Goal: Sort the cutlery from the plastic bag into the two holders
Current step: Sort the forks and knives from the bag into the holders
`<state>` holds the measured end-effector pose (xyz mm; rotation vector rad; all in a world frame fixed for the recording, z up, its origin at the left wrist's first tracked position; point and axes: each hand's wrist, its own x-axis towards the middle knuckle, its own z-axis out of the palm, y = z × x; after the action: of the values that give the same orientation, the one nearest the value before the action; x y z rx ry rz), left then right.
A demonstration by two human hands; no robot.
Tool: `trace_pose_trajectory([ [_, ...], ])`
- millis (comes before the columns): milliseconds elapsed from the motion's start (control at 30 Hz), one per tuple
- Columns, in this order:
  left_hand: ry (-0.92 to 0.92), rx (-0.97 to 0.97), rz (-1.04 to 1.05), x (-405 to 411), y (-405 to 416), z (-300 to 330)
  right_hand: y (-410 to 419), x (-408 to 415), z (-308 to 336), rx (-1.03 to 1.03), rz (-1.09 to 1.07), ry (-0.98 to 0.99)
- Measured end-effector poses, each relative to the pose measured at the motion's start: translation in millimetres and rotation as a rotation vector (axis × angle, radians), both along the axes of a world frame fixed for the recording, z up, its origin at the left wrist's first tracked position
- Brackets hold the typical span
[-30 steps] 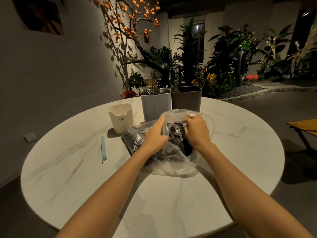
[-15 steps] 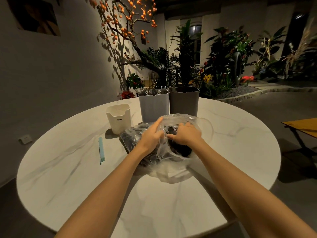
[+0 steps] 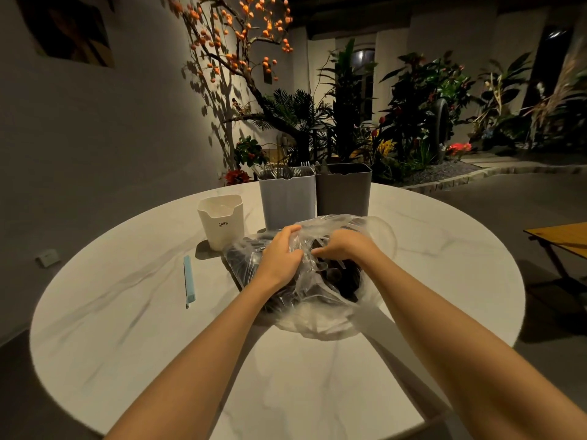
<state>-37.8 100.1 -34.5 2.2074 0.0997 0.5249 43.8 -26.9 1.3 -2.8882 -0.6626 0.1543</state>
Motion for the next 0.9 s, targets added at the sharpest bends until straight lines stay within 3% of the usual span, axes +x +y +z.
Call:
trace_pose_trajectory([
  [100, -0.013, 0.015, 0.006, 0.1, -0.6, -0.4, 7.5, 3.1, -6.7, -0.040, -0.026, -0.034],
  [267, -0.074, 0.086, 0.041, -1.1, -1.5, -2.5, 3.9, 6.8, 4.7, -0.087, 0.011, 0.085],
  [567, -0.467, 0.366, 0.179, -3.7, -2.5, 0.7, -2.0, 2.4, 6.9, -0.137, 0.097, 0.054],
  [900, -0.365, 0.423, 0.070, -6.0, -4.0, -1.5, -3.6, -3.8, 8.4, -0.147, 0.064, -0.020],
])
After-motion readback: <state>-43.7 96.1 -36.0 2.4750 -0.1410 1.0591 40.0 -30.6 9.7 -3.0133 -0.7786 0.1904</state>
